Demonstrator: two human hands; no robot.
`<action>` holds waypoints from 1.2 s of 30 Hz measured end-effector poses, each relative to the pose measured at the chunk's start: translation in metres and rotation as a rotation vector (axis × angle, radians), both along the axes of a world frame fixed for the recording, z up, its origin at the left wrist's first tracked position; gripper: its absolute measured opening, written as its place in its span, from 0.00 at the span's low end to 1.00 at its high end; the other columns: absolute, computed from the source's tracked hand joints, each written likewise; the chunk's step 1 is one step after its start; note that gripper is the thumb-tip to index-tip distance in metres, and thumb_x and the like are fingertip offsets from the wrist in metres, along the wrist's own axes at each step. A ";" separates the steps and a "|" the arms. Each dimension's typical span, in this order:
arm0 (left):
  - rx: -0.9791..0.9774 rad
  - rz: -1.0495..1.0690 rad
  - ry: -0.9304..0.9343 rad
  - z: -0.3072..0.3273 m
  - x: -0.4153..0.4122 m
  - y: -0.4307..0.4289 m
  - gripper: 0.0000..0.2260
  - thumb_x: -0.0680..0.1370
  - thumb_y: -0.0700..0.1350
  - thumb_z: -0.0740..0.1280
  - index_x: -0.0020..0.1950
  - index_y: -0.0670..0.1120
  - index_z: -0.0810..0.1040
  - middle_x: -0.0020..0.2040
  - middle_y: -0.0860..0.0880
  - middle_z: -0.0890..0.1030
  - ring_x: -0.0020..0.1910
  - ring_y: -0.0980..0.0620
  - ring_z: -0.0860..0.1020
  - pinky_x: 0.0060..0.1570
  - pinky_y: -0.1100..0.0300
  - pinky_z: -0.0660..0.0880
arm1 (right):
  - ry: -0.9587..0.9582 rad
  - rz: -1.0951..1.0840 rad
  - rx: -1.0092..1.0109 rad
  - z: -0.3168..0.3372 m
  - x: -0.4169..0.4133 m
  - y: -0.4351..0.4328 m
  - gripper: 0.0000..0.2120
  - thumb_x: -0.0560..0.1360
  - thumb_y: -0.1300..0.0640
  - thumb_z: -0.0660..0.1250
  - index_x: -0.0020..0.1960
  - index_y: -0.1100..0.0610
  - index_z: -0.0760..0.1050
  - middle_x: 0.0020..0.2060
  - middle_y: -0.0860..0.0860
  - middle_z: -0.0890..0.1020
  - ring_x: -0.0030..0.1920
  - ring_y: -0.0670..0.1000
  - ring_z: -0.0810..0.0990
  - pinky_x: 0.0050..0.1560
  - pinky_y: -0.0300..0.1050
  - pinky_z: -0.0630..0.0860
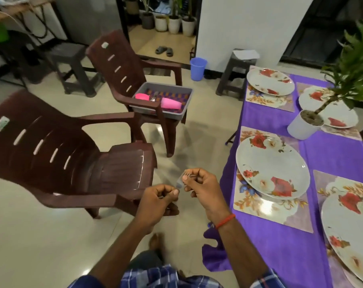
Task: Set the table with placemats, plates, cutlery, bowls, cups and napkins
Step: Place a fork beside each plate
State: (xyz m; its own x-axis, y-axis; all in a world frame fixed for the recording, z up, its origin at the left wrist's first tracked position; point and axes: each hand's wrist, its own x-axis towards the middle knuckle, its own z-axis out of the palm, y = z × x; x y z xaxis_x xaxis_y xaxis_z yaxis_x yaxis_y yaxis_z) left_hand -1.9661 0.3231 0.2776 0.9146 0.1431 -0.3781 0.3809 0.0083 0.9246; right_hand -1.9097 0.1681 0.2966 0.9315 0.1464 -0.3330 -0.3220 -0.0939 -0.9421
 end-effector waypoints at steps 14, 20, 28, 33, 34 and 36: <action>-0.077 -0.244 -0.008 0.001 0.182 0.014 0.07 0.80 0.39 0.70 0.48 0.36 0.82 0.40 0.37 0.84 0.31 0.43 0.82 0.34 0.51 0.83 | -0.126 -0.258 -0.117 0.008 0.136 0.016 0.05 0.78 0.55 0.71 0.53 0.49 0.78 0.46 0.50 0.86 0.41 0.47 0.85 0.38 0.34 0.76; -0.118 -0.348 0.060 -0.013 0.216 0.012 0.08 0.79 0.41 0.72 0.47 0.36 0.83 0.40 0.41 0.83 0.32 0.43 0.80 0.39 0.48 0.84 | -0.058 -0.463 -0.056 0.002 0.164 -0.010 0.07 0.78 0.60 0.71 0.55 0.55 0.78 0.43 0.54 0.86 0.36 0.48 0.84 0.37 0.42 0.77; -0.018 -0.549 0.078 -0.024 0.300 -0.023 0.05 0.79 0.43 0.72 0.49 0.43 0.85 0.41 0.46 0.86 0.35 0.49 0.81 0.45 0.48 0.83 | -0.046 -0.715 -0.063 -0.009 0.223 -0.081 0.07 0.77 0.60 0.72 0.54 0.59 0.81 0.42 0.56 0.86 0.36 0.48 0.82 0.34 0.38 0.76; 0.064 -0.651 0.113 -0.032 0.363 -0.065 0.04 0.80 0.43 0.71 0.47 0.44 0.85 0.41 0.47 0.87 0.37 0.50 0.82 0.46 0.52 0.83 | -0.030 -0.818 -0.073 -0.022 0.272 -0.131 0.07 0.76 0.63 0.73 0.52 0.56 0.80 0.41 0.52 0.87 0.36 0.48 0.83 0.34 0.38 0.77; 0.078 -0.678 0.115 -0.033 0.377 -0.077 0.05 0.80 0.43 0.71 0.47 0.43 0.85 0.41 0.45 0.86 0.37 0.51 0.82 0.45 0.54 0.82 | -0.029 -0.836 -0.079 -0.025 0.282 -0.142 0.07 0.76 0.63 0.73 0.52 0.56 0.80 0.40 0.51 0.87 0.35 0.47 0.83 0.35 0.38 0.78; 0.100 -0.719 0.132 -0.038 0.400 -0.101 0.06 0.80 0.42 0.71 0.46 0.42 0.85 0.41 0.42 0.86 0.36 0.51 0.81 0.43 0.57 0.81 | -0.019 -0.866 -0.131 -0.035 0.300 -0.165 0.06 0.76 0.61 0.73 0.53 0.56 0.81 0.41 0.51 0.86 0.37 0.47 0.85 0.36 0.36 0.78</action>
